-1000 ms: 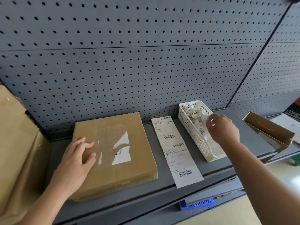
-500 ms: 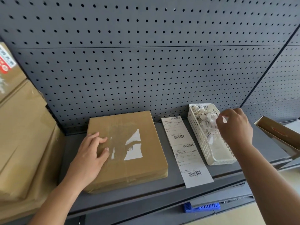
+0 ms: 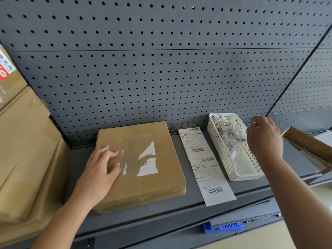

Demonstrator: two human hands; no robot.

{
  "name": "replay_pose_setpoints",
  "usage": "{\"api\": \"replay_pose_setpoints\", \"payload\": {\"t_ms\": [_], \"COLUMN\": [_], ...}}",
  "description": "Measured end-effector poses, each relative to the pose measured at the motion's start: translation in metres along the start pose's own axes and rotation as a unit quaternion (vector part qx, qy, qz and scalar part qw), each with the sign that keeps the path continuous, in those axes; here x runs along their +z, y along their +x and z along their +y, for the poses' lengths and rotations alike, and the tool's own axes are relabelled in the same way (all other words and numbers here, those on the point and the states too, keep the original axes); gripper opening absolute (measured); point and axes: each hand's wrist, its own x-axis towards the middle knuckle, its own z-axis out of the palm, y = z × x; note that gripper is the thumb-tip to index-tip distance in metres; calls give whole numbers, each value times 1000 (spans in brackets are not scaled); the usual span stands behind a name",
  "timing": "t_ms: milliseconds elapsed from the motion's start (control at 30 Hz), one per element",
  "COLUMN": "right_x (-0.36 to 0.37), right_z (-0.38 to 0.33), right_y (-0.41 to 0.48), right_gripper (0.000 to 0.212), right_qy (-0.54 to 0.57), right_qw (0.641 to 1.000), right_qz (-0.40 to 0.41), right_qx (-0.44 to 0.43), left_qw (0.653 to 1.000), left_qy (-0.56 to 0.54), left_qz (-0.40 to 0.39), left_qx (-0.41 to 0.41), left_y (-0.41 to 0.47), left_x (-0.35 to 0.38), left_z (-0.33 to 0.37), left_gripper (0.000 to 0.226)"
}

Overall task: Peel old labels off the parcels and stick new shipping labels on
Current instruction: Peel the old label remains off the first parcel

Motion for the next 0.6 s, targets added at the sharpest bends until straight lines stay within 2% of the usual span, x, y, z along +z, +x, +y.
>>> {"api": "replay_pose_setpoints", "payload": {"t_ms": [167, 367, 600], "right_x": [7, 31, 50], "right_z": [-23, -73, -129], "right_y": [-9, -32, -63], "right_gripper": [21, 19, 17], "right_qy": [38, 95, 139], "right_qw": [997, 980, 953], "right_qz": [-21, -92, -168], "right_qx": [-58, -151, -209], "left_qw": [1000, 1000, 1000], "left_qy": [1, -1, -2], "left_qz": [-2, -4, -6], "left_qx": [-2, -5, -6], "left_y": [-1, -1, -2], "left_x": [0, 0, -1], "left_z": [0, 1, 2], "left_gripper": [37, 37, 38]}}
